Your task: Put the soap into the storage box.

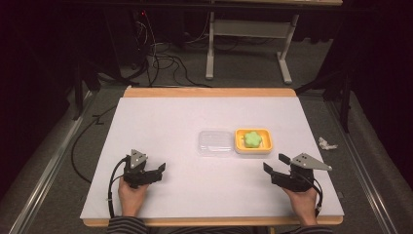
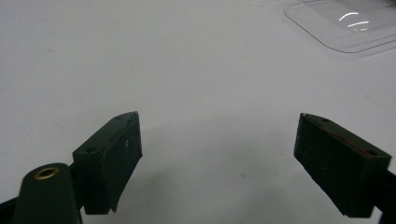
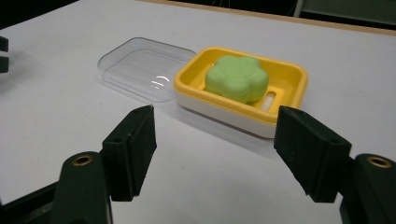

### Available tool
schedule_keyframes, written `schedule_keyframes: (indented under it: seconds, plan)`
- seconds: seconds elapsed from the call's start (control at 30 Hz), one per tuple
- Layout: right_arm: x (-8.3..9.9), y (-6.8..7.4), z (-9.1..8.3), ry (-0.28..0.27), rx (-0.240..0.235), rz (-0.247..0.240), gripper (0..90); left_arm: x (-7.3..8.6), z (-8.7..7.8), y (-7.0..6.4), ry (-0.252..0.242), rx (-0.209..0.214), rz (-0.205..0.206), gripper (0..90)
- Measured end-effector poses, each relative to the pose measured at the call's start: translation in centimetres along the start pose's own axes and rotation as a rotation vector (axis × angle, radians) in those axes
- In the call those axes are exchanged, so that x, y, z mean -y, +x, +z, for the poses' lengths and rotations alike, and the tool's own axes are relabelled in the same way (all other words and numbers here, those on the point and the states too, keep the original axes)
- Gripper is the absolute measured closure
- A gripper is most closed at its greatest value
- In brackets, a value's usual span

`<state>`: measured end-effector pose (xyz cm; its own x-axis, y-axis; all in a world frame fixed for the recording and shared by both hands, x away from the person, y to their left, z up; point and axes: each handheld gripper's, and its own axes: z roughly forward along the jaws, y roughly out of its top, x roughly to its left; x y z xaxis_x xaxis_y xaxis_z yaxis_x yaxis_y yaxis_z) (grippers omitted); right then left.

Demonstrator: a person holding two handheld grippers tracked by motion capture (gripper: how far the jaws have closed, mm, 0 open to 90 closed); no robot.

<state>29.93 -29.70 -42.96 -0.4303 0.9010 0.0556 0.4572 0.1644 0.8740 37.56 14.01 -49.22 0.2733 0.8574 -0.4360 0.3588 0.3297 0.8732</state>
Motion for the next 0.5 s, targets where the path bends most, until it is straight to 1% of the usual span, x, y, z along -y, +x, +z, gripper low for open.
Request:
schedule_keyframes:
  seconds: [0.17, 0.2, 0.3, 0.43, 0.5]
  plan:
    - [0.1, 0.5, 0.5, 0.023, -0.018, 0.002, 31.4, 0.0, 0.0, 0.0, 0.001, -0.002, 0.001, 15.9]
    - [0.2, 0.7, 0.7, 0.027, -0.026, -0.003, 31.7, 0.0, 0.0, 0.1, 0.003, -0.001, 0.004, 15.9]
    - [0.2, 0.9, 0.9, 0.034, -0.031, -0.002, 31.8, 0.0, 0.0, 0.1, 0.003, -0.001, 0.003, 15.9]
    - [0.3, 1.3, 1.4, 0.049, -0.037, -0.013, 32.0, 0.0, 0.0, 0.1, 0.005, -0.002, 0.003, 16.0]
    - [0.3, 1.3, 1.6, 0.048, -0.038, -0.016, 32.0, 0.0, 0.0, 0.1, 0.006, -0.002, 0.000, 16.0]
